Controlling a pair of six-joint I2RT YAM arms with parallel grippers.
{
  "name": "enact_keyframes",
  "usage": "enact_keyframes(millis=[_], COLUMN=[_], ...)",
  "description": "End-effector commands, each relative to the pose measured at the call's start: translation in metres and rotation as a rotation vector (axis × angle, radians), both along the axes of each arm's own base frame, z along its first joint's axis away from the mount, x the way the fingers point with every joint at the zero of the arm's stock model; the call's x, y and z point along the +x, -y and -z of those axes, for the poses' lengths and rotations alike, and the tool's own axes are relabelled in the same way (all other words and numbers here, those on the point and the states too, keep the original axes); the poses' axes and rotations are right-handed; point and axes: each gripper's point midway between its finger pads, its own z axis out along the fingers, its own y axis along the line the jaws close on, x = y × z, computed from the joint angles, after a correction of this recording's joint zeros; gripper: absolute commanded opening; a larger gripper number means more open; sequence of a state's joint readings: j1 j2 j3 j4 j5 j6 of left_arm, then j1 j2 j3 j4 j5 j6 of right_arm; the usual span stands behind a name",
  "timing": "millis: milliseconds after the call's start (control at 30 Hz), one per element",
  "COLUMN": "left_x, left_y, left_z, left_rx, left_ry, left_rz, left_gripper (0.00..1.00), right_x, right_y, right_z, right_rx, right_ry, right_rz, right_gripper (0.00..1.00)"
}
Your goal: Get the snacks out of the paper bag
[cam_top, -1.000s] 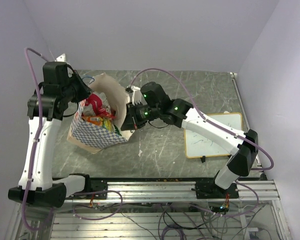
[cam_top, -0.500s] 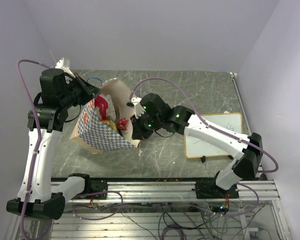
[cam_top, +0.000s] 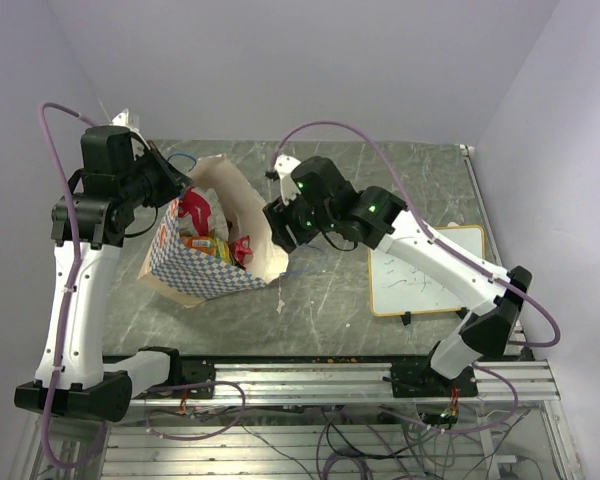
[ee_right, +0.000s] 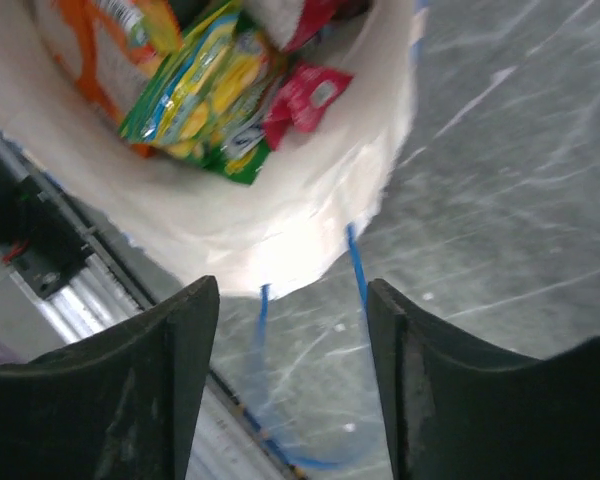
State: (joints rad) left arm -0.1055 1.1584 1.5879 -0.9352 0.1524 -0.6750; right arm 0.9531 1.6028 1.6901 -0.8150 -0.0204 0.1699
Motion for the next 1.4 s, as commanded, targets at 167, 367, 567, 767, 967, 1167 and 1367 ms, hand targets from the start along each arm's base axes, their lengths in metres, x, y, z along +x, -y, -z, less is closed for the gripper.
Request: enact_keyframes(millis=[167,367,567,767,967,1167,1367], left_x=[-0.011,-0.012,-0.015,-0.014,-0.011,-0.03,-0.046], left_y=[0.001,-0.004,-0.009,-0.006,0.0,0.009,0.007], left_z=[-0.019,-0.017,-0.024,-0.026,-0.038,-0.044,-0.033], left_rx=[0.01,0.029,0.034,0.035,0.063,0.079,0.059], left_ry=[0.076,0.061,0.103,0.145,0.217,0.271,0.236], left_rz=[0.03,0.004,-0.021,0.004,0.066,0.162,0.142], left_gripper=[0.07,0.07,0.07,0.07,0.07,0.07,0.07], right_x=[0.06,0.085,0.07,0.02,-0.008,-0.031,-0.009], right_y=[0.002,-0.015,-0.014,-0.018,-0.029,-0.04,-0.001], right_z=[-0.017,0.018,0.059,0.089,0.083,0.066,0.061], right_rx=[-0.004,0.057,0.024,0.01,0.041,0.105,0.023], right_ry=[0.072,-0.084,-0.184,-0.298,-0.28,-0.255,-0.123], right_rz=[0.199,0.172,0.156,0.095,0.076,0.035,0.204], right_gripper=[0.9,0.91,0.76,0.35,0.01,0.0,0.21])
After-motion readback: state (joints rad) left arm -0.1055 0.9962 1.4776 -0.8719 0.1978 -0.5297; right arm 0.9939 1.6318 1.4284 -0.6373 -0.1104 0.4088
